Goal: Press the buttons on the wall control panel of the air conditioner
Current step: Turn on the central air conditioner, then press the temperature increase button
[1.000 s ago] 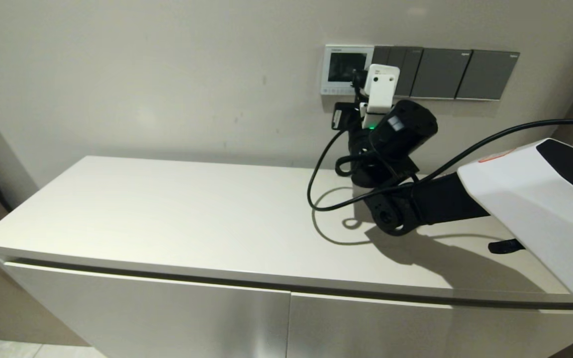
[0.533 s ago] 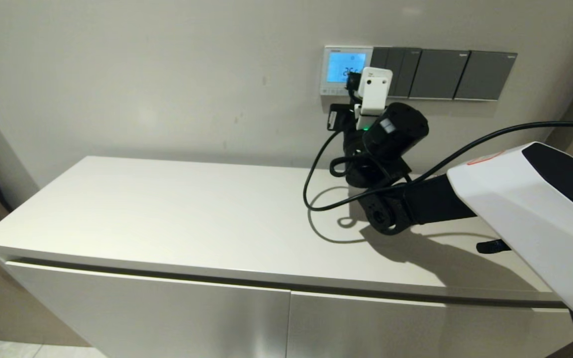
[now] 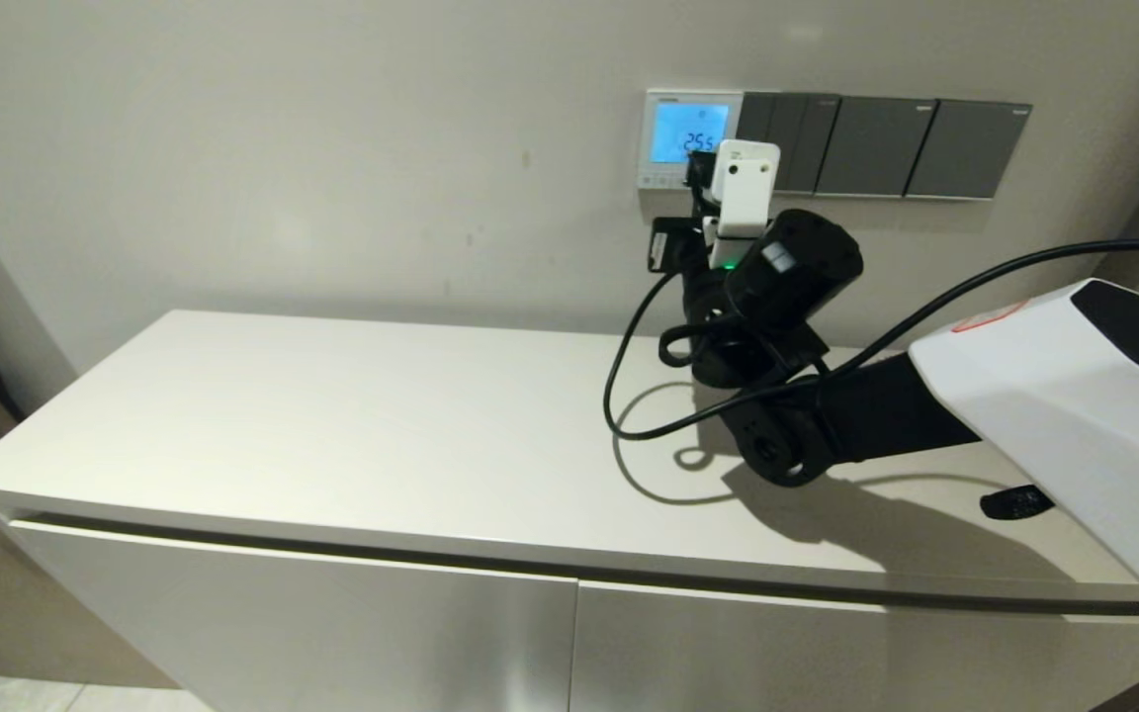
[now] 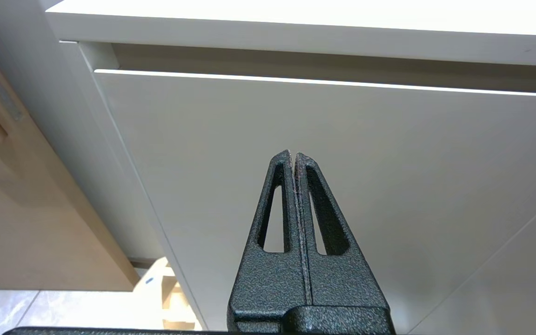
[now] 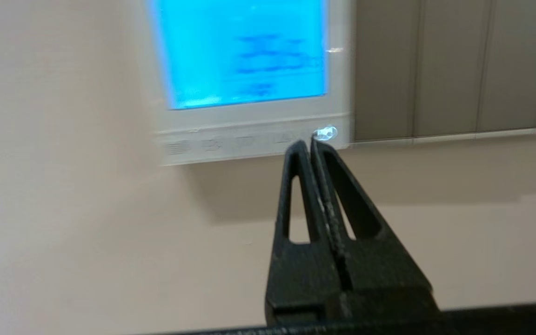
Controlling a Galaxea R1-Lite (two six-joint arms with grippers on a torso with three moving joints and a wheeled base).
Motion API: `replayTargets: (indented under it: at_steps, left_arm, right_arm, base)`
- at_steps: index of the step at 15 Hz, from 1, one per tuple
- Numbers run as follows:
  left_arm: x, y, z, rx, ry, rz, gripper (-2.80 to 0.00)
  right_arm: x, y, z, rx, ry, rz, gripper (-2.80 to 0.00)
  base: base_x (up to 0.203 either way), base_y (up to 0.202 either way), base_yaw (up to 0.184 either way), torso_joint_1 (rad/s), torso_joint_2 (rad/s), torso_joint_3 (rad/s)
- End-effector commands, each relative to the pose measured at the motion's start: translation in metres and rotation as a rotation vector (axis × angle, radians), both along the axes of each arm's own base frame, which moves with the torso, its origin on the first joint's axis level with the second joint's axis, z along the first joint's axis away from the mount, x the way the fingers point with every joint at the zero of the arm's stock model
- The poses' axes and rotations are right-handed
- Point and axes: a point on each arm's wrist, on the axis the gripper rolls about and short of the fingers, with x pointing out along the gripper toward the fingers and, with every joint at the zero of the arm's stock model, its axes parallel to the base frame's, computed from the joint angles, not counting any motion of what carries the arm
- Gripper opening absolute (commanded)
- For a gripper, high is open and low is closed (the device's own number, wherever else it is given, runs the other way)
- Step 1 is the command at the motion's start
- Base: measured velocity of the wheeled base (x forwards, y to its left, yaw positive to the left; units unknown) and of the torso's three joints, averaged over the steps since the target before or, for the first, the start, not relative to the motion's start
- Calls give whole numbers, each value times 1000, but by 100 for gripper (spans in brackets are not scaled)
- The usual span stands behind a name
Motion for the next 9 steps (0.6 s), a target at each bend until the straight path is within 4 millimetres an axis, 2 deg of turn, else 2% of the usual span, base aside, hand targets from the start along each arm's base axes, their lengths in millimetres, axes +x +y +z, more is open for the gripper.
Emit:
replayTargets:
  at_steps: [1, 7, 9]
  left_arm:
    - [0, 0, 0, 0, 1, 0, -280]
    - [0, 0, 0, 0, 0, 0, -280]
    - [0, 0, 0, 0, -1, 0, -280]
  right_arm:
    - [-20, 2, 18, 23, -30, 27, -280]
    - [-19, 8, 16, 15, -23, 37, -280]
    - [-13, 12, 18, 15, -26, 38, -280]
  base:
    - [0, 0, 0, 0, 0, 0]
    - [0, 0, 0, 0, 0, 0]
    - [0, 0, 0, 0, 0, 0]
